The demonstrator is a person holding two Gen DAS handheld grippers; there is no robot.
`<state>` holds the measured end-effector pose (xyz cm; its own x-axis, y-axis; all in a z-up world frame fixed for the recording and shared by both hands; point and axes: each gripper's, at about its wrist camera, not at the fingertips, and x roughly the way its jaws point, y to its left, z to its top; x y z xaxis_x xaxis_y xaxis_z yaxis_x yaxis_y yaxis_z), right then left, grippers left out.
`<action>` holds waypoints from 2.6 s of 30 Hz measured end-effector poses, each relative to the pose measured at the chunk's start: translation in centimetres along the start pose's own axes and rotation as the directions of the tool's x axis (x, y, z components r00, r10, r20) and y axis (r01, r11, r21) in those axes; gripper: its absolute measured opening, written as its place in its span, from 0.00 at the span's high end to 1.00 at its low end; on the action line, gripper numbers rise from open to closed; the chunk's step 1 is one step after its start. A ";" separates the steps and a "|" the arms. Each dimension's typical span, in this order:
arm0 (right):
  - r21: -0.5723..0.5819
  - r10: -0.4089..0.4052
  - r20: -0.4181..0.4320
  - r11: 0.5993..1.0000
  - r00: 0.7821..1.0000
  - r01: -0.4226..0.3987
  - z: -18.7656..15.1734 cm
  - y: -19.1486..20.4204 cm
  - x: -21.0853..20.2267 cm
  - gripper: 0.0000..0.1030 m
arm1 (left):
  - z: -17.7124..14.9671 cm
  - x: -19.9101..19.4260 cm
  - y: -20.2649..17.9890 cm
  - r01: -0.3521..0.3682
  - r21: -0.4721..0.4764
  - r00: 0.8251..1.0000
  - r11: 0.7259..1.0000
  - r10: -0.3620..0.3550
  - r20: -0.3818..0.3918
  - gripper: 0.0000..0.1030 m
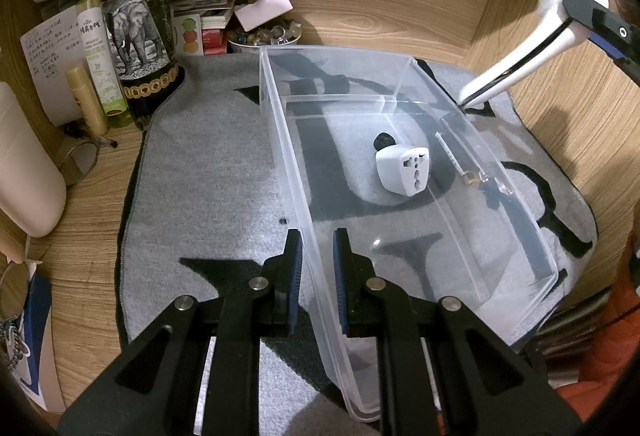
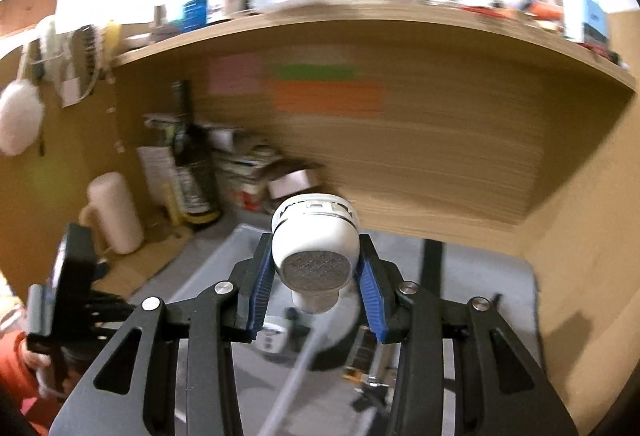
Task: Organize rigid objects
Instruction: 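Lower the white massager into the box and open the right gripper, then move the right gripper back toward the keys and flashlight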
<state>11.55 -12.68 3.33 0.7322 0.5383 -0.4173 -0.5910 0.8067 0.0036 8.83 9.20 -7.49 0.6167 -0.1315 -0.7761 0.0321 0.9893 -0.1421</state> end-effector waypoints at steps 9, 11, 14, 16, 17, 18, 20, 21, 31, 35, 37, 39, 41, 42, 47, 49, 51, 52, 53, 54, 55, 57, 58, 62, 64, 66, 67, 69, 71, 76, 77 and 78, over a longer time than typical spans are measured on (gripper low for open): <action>-0.085 0.153 -0.146 0.982 0.977 -0.167 -1.1 4.7 3.9 0.64 | -0.1 0.0 -0.1 0.006 -0.007 1.000 1.000 -0.006 0.004 0.87; -0.098 0.168 -0.188 0.977 0.968 -0.189 -1.5 5.3 5.1 0.64 | -0.1 0.0 -0.1 0.005 -0.006 1.000 1.000 -0.005 0.005 0.87; -0.096 0.190 -0.236 0.971 0.953 -0.217 -1.9 5.6 6.4 0.64 | -0.1 0.0 -0.1 0.007 -0.006 1.000 1.000 -0.007 0.005 0.87; -0.090 0.200 -0.261 0.969 0.944 -0.230 -2.0 5.7 7.3 0.64 | -0.1 0.1 -0.1 0.007 -0.007 1.000 1.000 -0.007 0.004 0.87; -0.087 0.205 -0.275 0.968 0.939 -0.237 -2.1 5.8 7.8 0.64 | -0.1 0.0 0.0 0.008 -0.007 1.000 1.000 -0.008 0.005 0.87; -0.087 0.208 -0.268 0.967 0.941 -0.238 -2.0 5.8 8.0 0.64 | -0.1 0.0 0.0 0.009 -0.006 1.000 1.000 -0.009 0.005 0.87; -0.076 0.218 -0.279 0.966 0.935 -0.248 -1.6 5.7 8.6 0.64 | -0.1 0.0 0.0 0.010 -0.006 1.000 1.000 -0.010 0.005 0.87; -0.075 0.220 -0.282 0.965 0.934 -0.250 -1.5 5.7 8.8 0.64 | -0.1 0.0 0.0 0.010 -0.006 1.000 1.000 -0.010 0.005 0.87; -0.096 0.202 -0.315 0.965 0.927 -0.243 -0.7 6.1 11.1 0.64 | -0.1 0.1 0.0 0.010 -0.008 1.000 1.000 -0.010 0.006 0.87; -0.111 0.186 -0.383 0.963 0.905 -0.245 -1.5 6.6 13.0 0.64 | -0.1 0.1 0.0 0.011 -0.008 1.000 1.000 -0.011 0.006 0.87; -0.115 0.179 -0.413 0.962 0.893 -0.247 -2.1 6.8 13.9 0.64 | -0.1 0.1 0.0 0.011 -0.010 1.000 1.000 -0.011 0.007 0.87; -0.103 0.180 -0.442 0.963 0.879 -0.249 -2.5 6.7 14.5 0.64 | 0.0 0.1 0.0 0.012 -0.010 1.000 1.000 -0.012 0.007 0.87; -0.094 0.185 -0.468 0.962 0.864 -0.257 -2.8 6.6 15.1 0.64 | -0.1 0.1 0.0 0.011 -0.009 1.000 1.000 -0.011 0.007 0.87; -0.094 0.184 -0.467 0.962 0.865 -0.255 -2.9 6.6 15.1 0.64 | 0.0 0.1 0.0 0.010 -0.009 1.000 1.000 -0.010 0.009 0.86; -0.108 0.176 -0.470 0.961 0.865 -0.254 -2.8 6.5 14.9 0.64 | 0.0 0.3 0.0 0.015 -0.009 1.000 1.000 -0.015 0.010 0.86; -0.113 0.168 -0.469 0.962 0.867 -0.248 -3.0 6.4 14.8 0.64 | -0.1 0.3 0.1 0.015 -0.010 1.000 1.000 -0.014 0.011 0.86; -0.106 0.170 -0.465 0.963 0.869 -0.246 -3.0 6.1 14.6 0.64 | -0.1 0.3 0.1 0.015 -0.009 1.000 1.000 -0.014 0.010 0.86; -0.104 0.170 -0.460 0.964 0.871 -0.243 -3.0 6.0 14.3 0.62 | -0.1 0.3 0.1 0.014 -0.008 1.000 1.000 -0.014 0.011 0.86; -0.106 0.167 -0.450 0.965 0.877 -0.238 -2.9 5.8 14.0 0.57 | -0.1 0.3 0.1 0.014 -0.008 1.000 1.000 -0.014 0.011 0.86; -0.110 0.161 -0.439 0.967 0.884 -0.231 -2.8 5.7 13.7 0.54 | -0.2 0.3 0.1 0.014 -0.008 1.000 1.000 -0.014 0.011 0.86; -0.114 0.154 -0.424 0.968 0.892 -0.221 -2.6 5.6 13.2 0.48 | -0.2 0.3 0.1 0.013 -0.008 1.000 1.000 -0.013 0.011 0.86; -0.124 0.143 -0.392 0.971 0.909 -0.206 -2.3 5.2 12.2 0.42 | -0.2 0.3 0.1 0.010 -0.008 1.000 1.000 -0.010 0.011 0.86; -0.128 0.137 -0.376 0.972 0.916 -0.198 -2.2 5.0 11.7 0.39 | -0.2 0.3 0.1 0.008 -0.010 1.000 1.000 -0.008 0.011 0.86; -0.128 0.116 -0.320 0.978 0.940 -0.164 -1.5 3.8 9.5 0.36 | -0.2 0.3 0.1 0.007 -0.018 1.000 1.000 -0.007 0.010 0.86; -0.127 0.099 -0.299 0.982 0.949 -0.143 -1.3 3.2 8.8 0.36 | -0.2 0.2 0.0 0.003 -0.018 1.000 1.000 -0.003 0.009 0.87; -0.124 0.082 -0.275 0.985 0.958 -0.120 -1.2 2.4 7.8 0.36 | -0.2 0.1 -0.1 -0.005 -0.015 1.000 1.000 0.005 0.009 0.87; -0.124 0.070 -0.263 0.987 0.962 -0.106 -1.2 2.0 7.4 0.36 | -0.2 0.1 -0.2 -0.008 -0.015 1.000 1.000 0.008 0.009 0.87; -0.125 0.041 -0.239 0.990 0.970 -0.073 -1.1 1.2 6.5 0.36 | -0.3 0.0 -0.2 -0.013 -0.015 1.000 1.000 0.014 0.007 0.88; -0.114 0.022 -0.220 0.992 0.975 -0.048 -1.0 0.2 5.5 0.36 | -0.2 0.0 -0.3 -0.019 -0.016 1.000 1.000 0.019 0.006 0.88; -0.088 -0.049 -0.183 0.996 0.982 0.033 -1.5 -2.3 3.5 0.29 | -0.3 -0.1 -0.6 -0.039 -0.018 0.999 0.999 0.039 0.004 0.89; -0.078 -0.061 -0.181 0.996 0.982 0.048 -1.8 -3.0 3.3 0.29 | -0.2 -0.1 -0.6 -0.043 -0.018 0.999 0.999 0.043 0.003 0.90; -0.070 -0.069 -0.184 0.996 0.980 0.057 -2.0 -3.4 3.1 0.29 | -0.2 -0.1 -0.7 -0.048 -0.017 0.999 0.999 0.048 0.001 0.90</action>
<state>15.16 -14.28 0.21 0.6963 0.4269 -0.5771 -0.5706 0.8169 -0.0842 8.54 8.51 -7.43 0.6187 -0.0834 -0.7812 -0.0110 0.9933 -0.1148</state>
